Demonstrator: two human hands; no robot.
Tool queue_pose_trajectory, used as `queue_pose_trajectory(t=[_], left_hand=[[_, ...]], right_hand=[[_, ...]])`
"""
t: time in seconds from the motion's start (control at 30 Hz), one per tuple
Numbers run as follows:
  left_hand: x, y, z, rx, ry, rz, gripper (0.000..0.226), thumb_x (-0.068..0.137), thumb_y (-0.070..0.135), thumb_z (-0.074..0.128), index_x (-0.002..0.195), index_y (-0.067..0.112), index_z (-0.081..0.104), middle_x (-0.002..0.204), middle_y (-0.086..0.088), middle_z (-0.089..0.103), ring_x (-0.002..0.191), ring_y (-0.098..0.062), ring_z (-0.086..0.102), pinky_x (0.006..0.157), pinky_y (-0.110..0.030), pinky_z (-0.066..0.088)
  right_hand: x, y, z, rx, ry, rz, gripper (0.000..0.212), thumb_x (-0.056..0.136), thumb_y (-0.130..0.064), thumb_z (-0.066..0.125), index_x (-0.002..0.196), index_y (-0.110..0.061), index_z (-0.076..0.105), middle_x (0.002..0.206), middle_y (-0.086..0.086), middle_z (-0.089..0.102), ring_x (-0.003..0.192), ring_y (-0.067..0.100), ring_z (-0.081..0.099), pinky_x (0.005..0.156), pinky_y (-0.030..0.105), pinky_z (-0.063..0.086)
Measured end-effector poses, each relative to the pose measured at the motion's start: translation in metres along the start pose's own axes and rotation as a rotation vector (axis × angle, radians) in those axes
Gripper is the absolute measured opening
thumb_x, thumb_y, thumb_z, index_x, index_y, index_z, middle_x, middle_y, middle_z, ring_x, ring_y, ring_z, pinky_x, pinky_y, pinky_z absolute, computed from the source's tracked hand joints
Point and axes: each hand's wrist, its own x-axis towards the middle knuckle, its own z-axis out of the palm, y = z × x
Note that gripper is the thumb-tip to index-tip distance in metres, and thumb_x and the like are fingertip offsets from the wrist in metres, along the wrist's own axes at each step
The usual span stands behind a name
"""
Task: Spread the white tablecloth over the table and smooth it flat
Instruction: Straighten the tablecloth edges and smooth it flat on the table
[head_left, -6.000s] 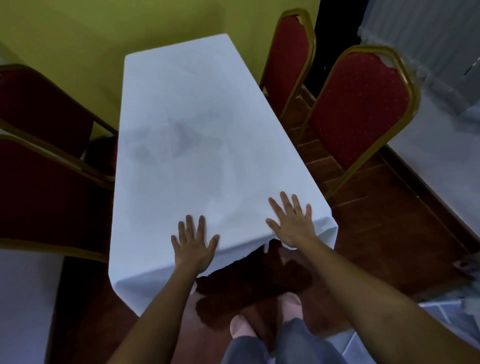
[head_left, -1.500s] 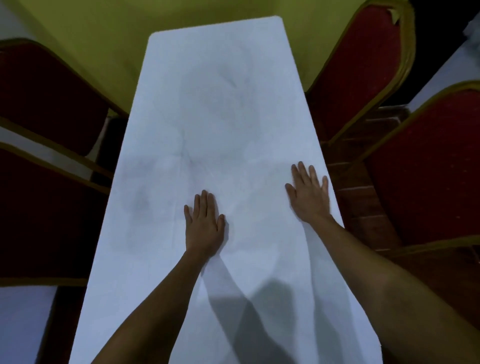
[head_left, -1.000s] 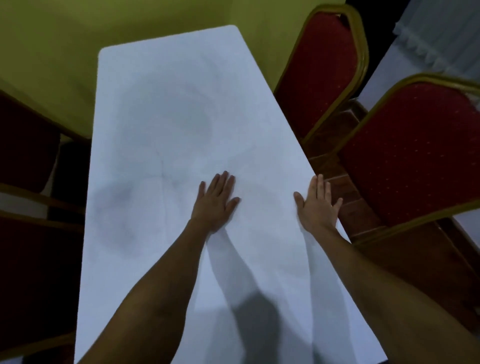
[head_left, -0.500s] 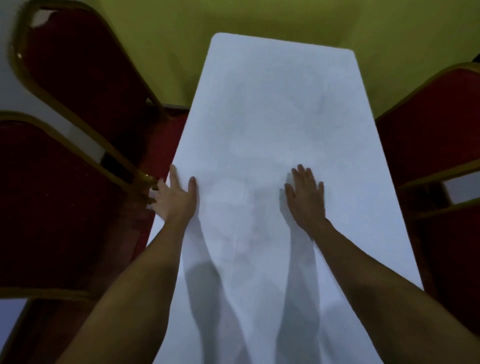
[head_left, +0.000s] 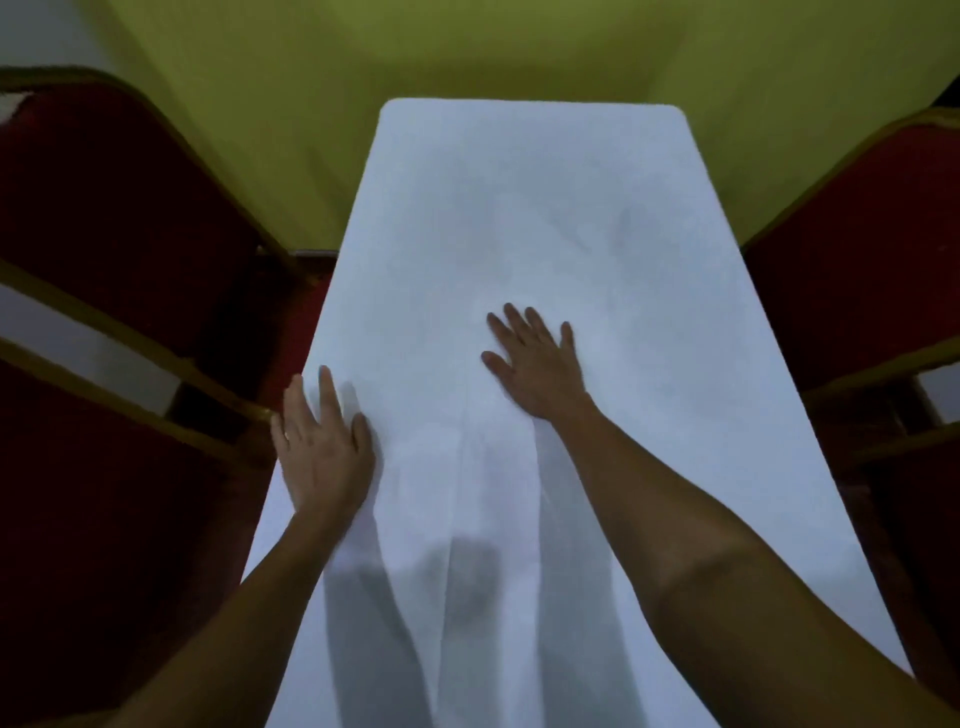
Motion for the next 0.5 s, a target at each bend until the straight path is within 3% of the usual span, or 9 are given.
queue_pose_trajectory(t=[0.1,0.3,0.37,0.5], left_hand=[[0.009,0.040,0.011,-0.037,-0.076,0.250,0.057,0.100,0.036,0.034,0.151,0.013,0.024,0.158,-0.017,0.023,0.147,-0.032,0.019,0.118,-0.050,0.012],[0.021,0.174,0.050,-0.093,-0.213,0.695,0.060,0.097,0.044,0.024,0.147,0.012,0.035,0.152,-0.008,0.040,0.141,-0.027,0.038,0.113,-0.052,0.027],[0.017,0.214,0.061,-0.082,-0.266,0.836,0.065,0.100,0.049,0.010,0.147,0.013,0.036,0.151,-0.006,0.041,0.140,-0.026,0.039,0.112,-0.055,0.029],[0.028,0.268,0.077,-0.080,-0.424,0.946,0.092,0.079,0.062,-0.015,0.154,0.018,0.013,0.163,-0.001,0.011,0.151,-0.021,0.007,0.119,-0.049,-0.003]], right_hand=[[-0.005,0.061,-0.012,0.011,0.029,0.132,0.059,0.098,-0.056,0.023,0.152,-0.037,0.011,0.163,-0.012,0.003,0.150,0.013,0.002,0.118,0.053,0.001],[-0.035,0.183,-0.035,0.008,0.113,0.412,0.064,0.098,-0.056,0.021,0.154,-0.028,0.008,0.163,-0.012,0.002,0.150,0.015,0.003,0.119,0.051,0.005],[-0.043,0.203,-0.034,0.021,0.157,0.534,0.067,0.098,-0.056,0.020,0.155,-0.023,0.007,0.163,-0.010,0.002,0.150,0.016,0.004,0.118,0.052,0.006],[-0.044,0.206,-0.033,0.151,0.270,0.874,0.069,0.098,-0.052,0.020,0.154,-0.014,0.007,0.163,0.000,0.010,0.147,0.025,0.016,0.115,0.053,0.018]])
